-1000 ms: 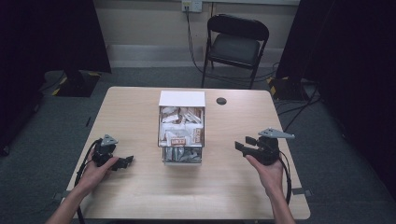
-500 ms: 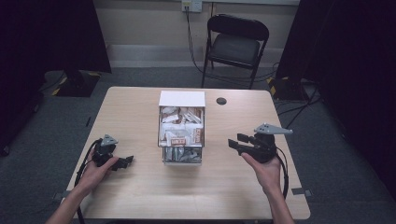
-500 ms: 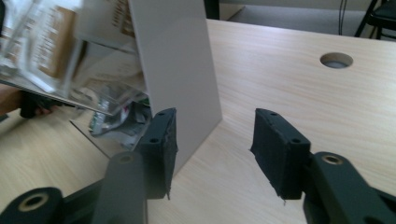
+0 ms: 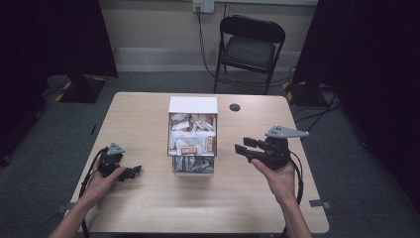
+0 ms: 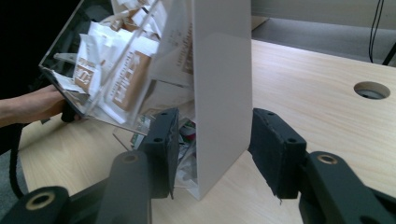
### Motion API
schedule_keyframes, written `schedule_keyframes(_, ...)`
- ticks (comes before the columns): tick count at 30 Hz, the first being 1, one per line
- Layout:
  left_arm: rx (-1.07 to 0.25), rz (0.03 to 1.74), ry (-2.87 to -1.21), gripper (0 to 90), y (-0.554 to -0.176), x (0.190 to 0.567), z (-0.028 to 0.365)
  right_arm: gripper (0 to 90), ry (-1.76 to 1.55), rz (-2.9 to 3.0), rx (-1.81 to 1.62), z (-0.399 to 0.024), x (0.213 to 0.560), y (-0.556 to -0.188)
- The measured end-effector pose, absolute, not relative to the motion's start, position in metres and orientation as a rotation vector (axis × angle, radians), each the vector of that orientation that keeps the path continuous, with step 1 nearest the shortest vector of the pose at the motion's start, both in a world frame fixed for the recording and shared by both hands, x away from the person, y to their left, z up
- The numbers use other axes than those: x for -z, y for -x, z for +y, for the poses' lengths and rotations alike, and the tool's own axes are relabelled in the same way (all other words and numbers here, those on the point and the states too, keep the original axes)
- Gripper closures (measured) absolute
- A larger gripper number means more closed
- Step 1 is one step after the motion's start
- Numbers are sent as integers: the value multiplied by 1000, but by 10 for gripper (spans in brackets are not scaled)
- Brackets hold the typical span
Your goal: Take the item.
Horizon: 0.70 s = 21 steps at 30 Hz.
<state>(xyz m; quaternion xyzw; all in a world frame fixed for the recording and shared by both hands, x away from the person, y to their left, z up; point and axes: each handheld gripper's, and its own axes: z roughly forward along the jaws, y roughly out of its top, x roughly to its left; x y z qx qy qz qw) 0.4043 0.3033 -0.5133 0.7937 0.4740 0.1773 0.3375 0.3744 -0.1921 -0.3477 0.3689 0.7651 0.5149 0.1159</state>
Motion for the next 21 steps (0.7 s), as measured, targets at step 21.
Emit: schedule_keyframes(21, -462, 1235, -2068, 0, -404, 513, 303, 561, -908, 2261, -1621, -161, 305, -372)
